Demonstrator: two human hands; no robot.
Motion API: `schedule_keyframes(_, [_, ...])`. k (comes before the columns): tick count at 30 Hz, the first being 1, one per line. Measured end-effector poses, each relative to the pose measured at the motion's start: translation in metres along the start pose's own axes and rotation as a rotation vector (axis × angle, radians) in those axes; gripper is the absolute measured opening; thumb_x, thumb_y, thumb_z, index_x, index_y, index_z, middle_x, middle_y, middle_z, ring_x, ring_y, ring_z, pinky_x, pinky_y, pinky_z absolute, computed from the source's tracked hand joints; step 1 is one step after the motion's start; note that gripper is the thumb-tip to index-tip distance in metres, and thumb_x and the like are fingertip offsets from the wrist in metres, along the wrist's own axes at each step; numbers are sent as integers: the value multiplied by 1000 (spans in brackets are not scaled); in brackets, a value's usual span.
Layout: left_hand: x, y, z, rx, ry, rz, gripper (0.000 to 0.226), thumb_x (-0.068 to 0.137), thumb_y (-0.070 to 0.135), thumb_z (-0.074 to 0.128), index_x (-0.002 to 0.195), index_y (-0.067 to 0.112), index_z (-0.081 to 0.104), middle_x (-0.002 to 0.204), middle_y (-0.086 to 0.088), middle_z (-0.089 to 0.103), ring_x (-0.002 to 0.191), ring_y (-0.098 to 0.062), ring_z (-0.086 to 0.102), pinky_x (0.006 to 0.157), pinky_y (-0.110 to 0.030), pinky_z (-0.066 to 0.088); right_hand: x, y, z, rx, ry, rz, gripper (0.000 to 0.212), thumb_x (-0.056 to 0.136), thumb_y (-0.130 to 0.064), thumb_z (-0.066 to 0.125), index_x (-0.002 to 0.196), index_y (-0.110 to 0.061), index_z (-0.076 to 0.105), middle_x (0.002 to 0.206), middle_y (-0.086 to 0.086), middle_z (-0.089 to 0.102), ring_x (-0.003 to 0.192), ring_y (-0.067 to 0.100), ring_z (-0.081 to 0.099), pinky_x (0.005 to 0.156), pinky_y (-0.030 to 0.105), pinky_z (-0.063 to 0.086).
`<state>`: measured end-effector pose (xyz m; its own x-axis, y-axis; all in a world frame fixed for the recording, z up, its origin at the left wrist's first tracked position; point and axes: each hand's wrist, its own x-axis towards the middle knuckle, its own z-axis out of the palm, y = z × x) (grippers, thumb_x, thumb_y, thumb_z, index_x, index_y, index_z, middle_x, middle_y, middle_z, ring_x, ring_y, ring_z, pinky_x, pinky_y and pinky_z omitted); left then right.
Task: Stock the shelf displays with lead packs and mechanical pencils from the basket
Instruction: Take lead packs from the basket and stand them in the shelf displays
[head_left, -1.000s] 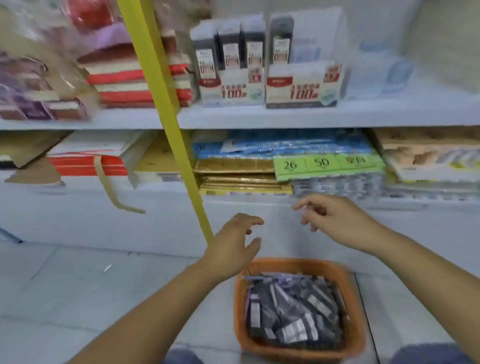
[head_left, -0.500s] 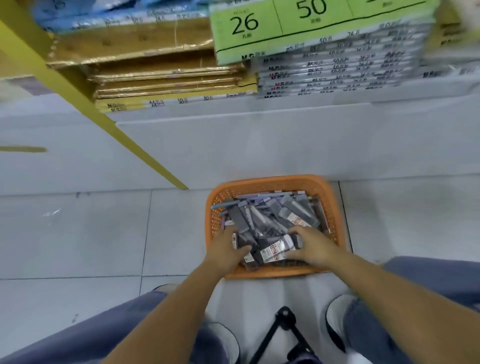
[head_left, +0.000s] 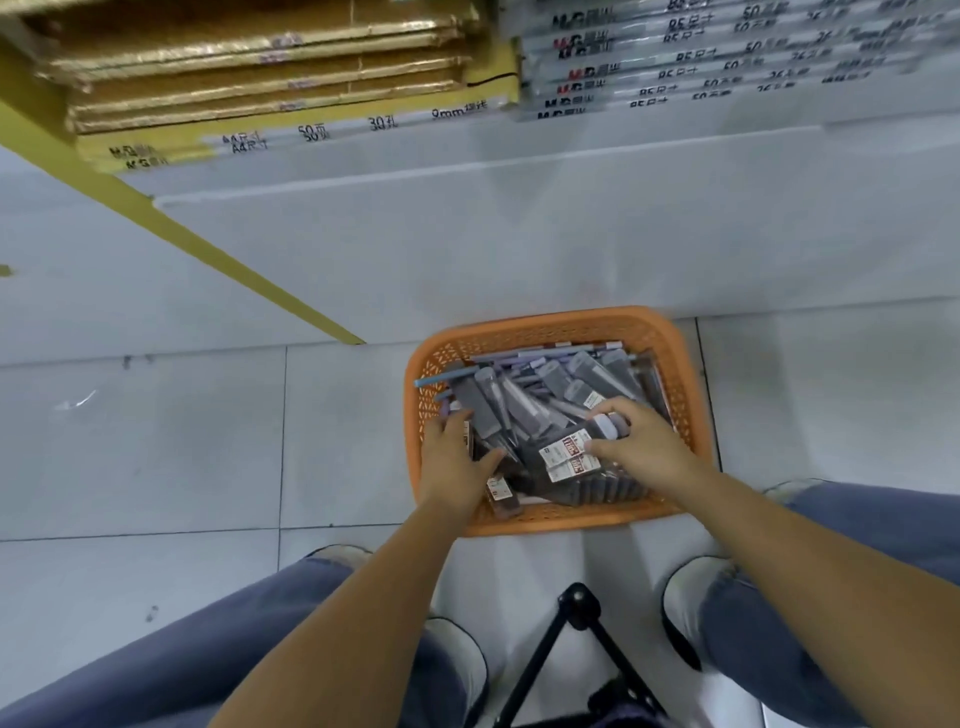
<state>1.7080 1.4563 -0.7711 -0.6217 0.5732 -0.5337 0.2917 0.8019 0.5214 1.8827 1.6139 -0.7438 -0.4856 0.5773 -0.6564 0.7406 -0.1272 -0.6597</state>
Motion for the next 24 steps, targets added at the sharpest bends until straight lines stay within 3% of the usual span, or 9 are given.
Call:
schedule_keyframes(2, [7,5,-1,-33,44,-17,69,87,35,76,146,20,44,149,-3,39,137,-22,40,116,-37,34,2,-1,-9,98,13,39,24,80,-11,77,96,-25,66,102,3,67,80,17,68,73,34,57])
schedule_keyframes(4, [16,12,-1,-49,48,-4,70,87,37,75,147,19,42,149,-4,40,137,-23,39,117,-40,34,3,1,-15,138,33,65,25,80,-12,77,93,-31,69,102,1,69,85,28,69,80,45,57])
schedule_keyframes(6, [25,18,0,-68,50,-12,72,87,39,75,147,20,42,147,-7,40,136,-26,39,117,-43,35,4,2,-18,159,32,79,26,81,-12,77,93,-34,69,100,1,70,84,30,70,77,46,57])
schedule_keyframes(10, [37,25,7,-103,84,-74,81,81,48,78,147,24,37,145,-9,40,136,-28,38,117,-48,33,3,3,-15,260,11,70,27,84,-4,72,96,-27,70,108,9,66,79,27,71,68,35,61])
schedule_keyframes(13, [42,28,12,-144,125,-76,83,73,42,86,141,23,42,139,-4,47,132,-25,43,115,-45,37,2,5,-13,243,27,60,22,85,-10,73,99,-28,69,107,5,64,63,21,71,57,21,56])
schedule_keyframes(19, [40,32,18,-222,62,-66,73,75,23,86,136,26,46,132,2,60,122,-20,59,103,-46,51,5,11,-11,217,67,65,18,87,-18,71,103,-22,64,101,8,66,69,24,69,63,31,58])
schedule_keyframes(24, [36,32,12,-280,-23,-60,69,80,11,77,140,26,48,124,5,66,114,-16,64,96,-40,57,4,8,-5,202,45,58,21,87,-21,71,105,-22,61,102,6,64,76,16,64,54,16,49])
